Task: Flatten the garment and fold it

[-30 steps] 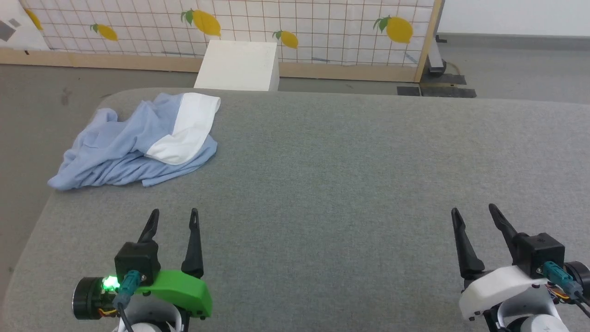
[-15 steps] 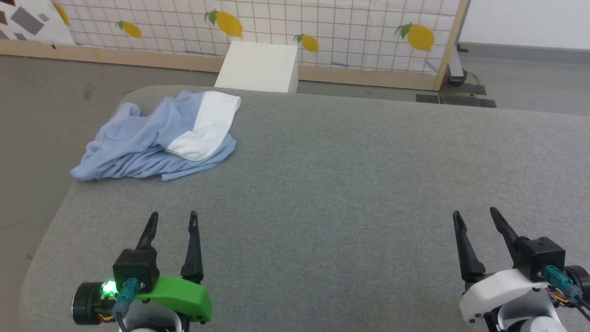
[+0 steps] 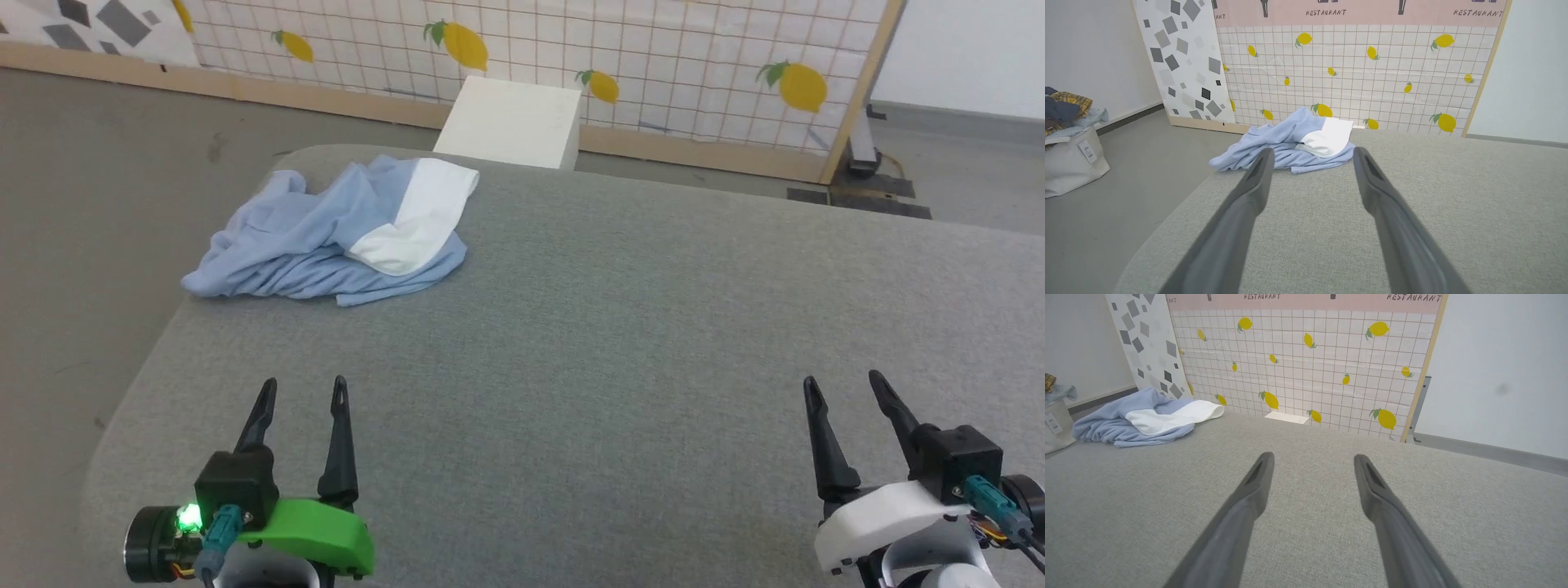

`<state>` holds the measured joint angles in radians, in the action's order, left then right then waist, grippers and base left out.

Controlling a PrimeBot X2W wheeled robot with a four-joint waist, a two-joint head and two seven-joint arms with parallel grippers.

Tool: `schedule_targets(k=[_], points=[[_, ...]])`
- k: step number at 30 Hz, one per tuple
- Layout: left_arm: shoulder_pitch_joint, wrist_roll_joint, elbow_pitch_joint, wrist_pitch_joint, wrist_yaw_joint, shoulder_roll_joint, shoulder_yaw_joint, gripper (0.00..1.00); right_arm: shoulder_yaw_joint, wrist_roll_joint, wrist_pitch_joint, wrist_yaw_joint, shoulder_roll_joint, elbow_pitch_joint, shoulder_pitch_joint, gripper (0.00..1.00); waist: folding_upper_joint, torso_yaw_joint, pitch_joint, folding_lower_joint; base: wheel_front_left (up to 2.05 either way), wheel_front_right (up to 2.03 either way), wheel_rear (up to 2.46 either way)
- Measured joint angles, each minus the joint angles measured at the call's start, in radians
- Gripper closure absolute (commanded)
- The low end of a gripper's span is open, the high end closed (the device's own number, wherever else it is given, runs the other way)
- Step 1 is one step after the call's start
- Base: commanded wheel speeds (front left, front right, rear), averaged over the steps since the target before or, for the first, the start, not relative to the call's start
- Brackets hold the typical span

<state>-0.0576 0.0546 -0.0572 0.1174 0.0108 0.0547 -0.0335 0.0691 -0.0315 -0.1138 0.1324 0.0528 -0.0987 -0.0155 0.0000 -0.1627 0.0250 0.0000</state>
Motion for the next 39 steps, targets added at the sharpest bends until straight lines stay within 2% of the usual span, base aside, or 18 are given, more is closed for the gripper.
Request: schedule_targets(k=[20, 24, 32, 39], points=[[-0.020, 0.026, -0.006, 0.043, -0.001, 0.000, -0.006, 0.00, -0.002, -0.003, -0.037, 0.000, 0.000, -0.034, 0.000, 0.00, 0.0000, -0.117, 0.014, 0.0000, 0.00, 0.00, 0.00], [-0.025, 0.031, -0.008, 0.057, -0.001, 0.000, -0.003, 0.00, 0.012, -0.004, -0.050, 0.000, 0.000, -0.044, 0.000, 0.00, 0.0000, -0.174, 0.019, 0.0000, 0.00, 0.00, 0.00], [-0.042, 0.039, -0.015, 0.078, -0.001, 0.000, -0.003, 0.00, 0.018, -0.007, -0.072, 0.000, 0.000, -0.063, 0.000, 0.00, 0.0000, -0.233, 0.026, 0.0000, 0.00, 0.00, 0.00], [-0.045, 0.051, -0.022, 0.093, 0.000, 0.000, -0.011, 0.00, 0.031, -0.005, -0.082, 0.000, -0.001, -0.065, 0.000, 0.00, 0.0000, -0.257, 0.024, 0.0000, 0.00, 0.00, 0.00]])
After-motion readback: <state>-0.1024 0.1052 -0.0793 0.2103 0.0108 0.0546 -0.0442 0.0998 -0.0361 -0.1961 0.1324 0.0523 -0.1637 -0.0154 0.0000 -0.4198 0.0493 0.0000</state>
